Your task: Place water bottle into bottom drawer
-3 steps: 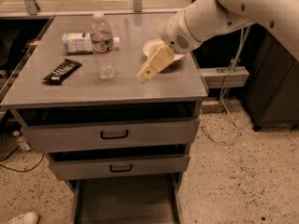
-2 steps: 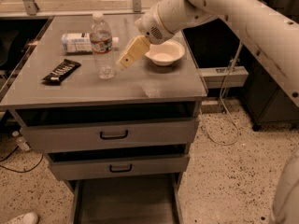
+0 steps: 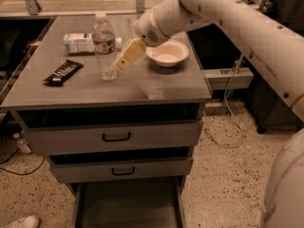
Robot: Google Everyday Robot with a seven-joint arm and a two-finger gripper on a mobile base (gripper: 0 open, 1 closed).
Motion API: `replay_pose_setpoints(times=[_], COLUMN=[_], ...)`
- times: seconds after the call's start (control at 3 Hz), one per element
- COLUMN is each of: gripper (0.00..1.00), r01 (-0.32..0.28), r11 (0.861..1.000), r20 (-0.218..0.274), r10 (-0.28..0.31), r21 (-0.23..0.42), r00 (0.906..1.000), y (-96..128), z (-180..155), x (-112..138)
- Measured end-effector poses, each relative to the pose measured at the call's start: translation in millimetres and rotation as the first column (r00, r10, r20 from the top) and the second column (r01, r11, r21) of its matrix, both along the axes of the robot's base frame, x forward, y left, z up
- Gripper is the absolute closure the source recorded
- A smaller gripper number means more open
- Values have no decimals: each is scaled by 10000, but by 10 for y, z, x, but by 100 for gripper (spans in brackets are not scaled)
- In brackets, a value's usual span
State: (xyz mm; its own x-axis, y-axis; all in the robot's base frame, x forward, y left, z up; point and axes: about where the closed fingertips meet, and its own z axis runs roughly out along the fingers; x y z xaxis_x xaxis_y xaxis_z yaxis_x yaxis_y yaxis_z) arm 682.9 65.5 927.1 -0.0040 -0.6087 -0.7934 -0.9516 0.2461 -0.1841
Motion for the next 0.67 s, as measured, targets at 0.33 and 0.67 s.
replay_pose_setpoints(times=[0.33,0.67], gripper=[0,0], r01=[-481,-492], r11=[9987,9986], r20=[-61,-48], r10=[482,493], r21=[166,183], r00=[9988,9988], y=[367,377], z=[-84,-76], x=[269,272])
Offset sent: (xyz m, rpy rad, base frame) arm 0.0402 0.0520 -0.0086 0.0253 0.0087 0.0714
